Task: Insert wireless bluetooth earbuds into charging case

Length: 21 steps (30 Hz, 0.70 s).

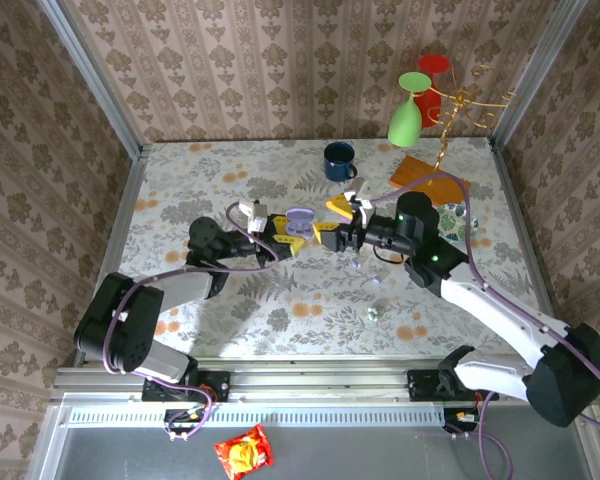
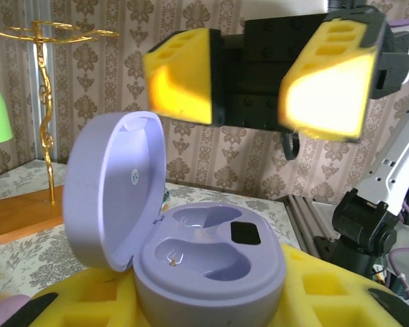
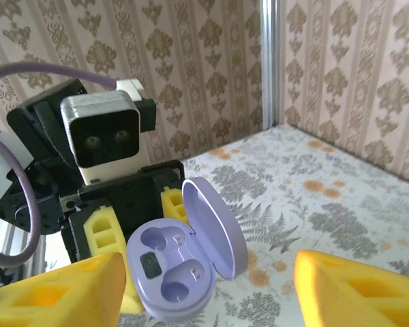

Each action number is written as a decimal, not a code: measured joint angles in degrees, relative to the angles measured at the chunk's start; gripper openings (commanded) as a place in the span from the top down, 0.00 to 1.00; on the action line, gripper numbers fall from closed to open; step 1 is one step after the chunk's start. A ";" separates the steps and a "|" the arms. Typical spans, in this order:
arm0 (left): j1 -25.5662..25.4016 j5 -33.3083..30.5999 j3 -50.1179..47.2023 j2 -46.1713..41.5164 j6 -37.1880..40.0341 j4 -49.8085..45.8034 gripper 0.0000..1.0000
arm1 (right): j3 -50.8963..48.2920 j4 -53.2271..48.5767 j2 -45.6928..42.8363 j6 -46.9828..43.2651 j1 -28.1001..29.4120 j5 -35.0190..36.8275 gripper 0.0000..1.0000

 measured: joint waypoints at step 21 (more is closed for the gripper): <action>10.56 -0.55 -1.77 2.14 1.99 -0.17 0.64 | -1.66 -27.76 5.64 7.61 -2.01 32.13 0.35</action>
